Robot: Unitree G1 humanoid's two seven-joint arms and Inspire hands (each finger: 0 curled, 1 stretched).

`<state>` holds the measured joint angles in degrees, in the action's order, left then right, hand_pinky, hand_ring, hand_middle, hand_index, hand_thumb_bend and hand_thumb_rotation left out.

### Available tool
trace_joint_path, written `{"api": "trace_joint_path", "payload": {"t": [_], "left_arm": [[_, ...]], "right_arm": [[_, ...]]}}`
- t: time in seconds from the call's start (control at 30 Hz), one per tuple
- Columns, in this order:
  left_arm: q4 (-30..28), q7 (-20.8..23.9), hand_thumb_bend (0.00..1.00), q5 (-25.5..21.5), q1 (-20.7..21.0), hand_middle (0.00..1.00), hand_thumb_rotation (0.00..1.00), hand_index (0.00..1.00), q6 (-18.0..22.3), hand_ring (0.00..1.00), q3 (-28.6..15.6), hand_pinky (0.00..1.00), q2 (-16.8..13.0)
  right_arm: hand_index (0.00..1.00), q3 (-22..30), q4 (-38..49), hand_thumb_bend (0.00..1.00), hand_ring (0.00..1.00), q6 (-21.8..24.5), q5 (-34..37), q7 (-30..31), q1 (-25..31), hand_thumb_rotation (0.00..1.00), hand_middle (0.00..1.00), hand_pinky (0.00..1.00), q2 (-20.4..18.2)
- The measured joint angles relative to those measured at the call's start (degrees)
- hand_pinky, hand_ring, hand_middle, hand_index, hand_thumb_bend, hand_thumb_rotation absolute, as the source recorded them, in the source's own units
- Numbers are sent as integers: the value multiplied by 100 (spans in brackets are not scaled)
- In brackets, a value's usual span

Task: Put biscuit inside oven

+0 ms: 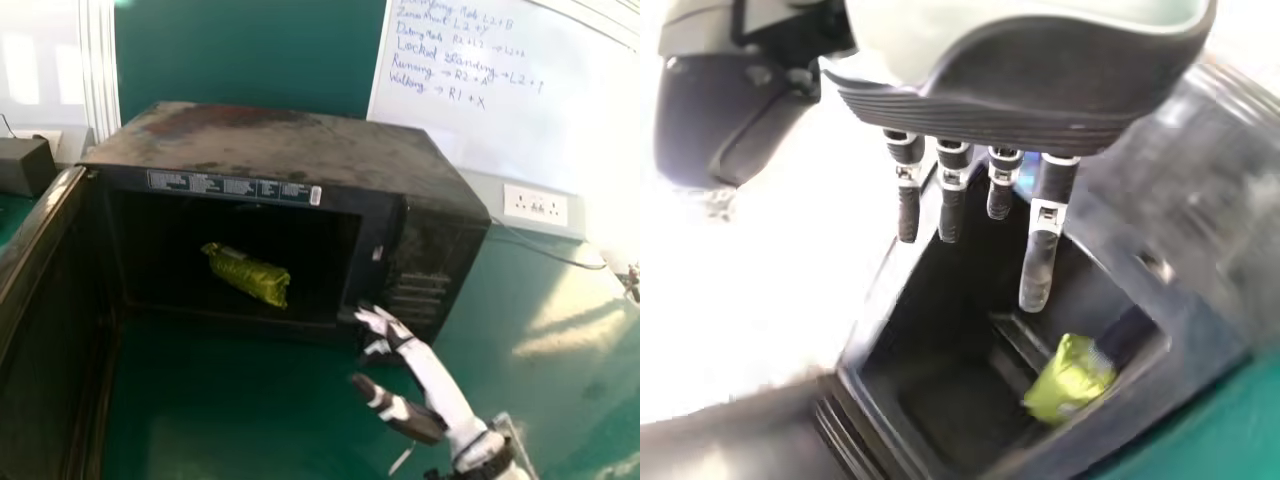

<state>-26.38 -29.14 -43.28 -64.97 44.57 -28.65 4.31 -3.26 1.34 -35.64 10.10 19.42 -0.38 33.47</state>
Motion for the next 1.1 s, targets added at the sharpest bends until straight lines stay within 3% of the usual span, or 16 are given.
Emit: {"api": "trace_joint_path", "payload": {"t": [0.13,0.27,0.43,0.7,0.8,0.93,1.1], "left_arm": [[24,39,78,137,48,100,100,99,0,100,-111,100,-3],[24,53,85,175,60,99,100,99,-7,98,-154,100,-9],[61,53,86,175,93,100,100,98,-10,98,-178,100,-16],[90,47,91,176,119,98,99,96,-51,97,-209,100,-27],[194,14,91,186,143,99,99,96,-53,98,-236,100,-44],[365,-39,90,454,356,100,100,99,125,100,-405,100,-64],[420,34,86,901,536,100,100,100,395,100,-513,100,-55]], "right_arm": [[88,180,-48,87,77,604,1565,1027,185,64,90,47,-94],[89,518,-167,86,78,1012,2278,1544,283,63,91,48,-365],[88,972,-130,87,77,1897,2948,1841,461,63,90,48,-507],[90,1657,263,90,79,3565,3624,1744,759,68,91,50,-559],[90,1908,326,91,80,4007,3662,1564,824,71,92,51,-591],[89,2177,469,85,82,4519,3662,1233,845,73,91,52,-600],[93,2453,578,84,91,5084,3663,950,845,79,95,63,-600]]}}
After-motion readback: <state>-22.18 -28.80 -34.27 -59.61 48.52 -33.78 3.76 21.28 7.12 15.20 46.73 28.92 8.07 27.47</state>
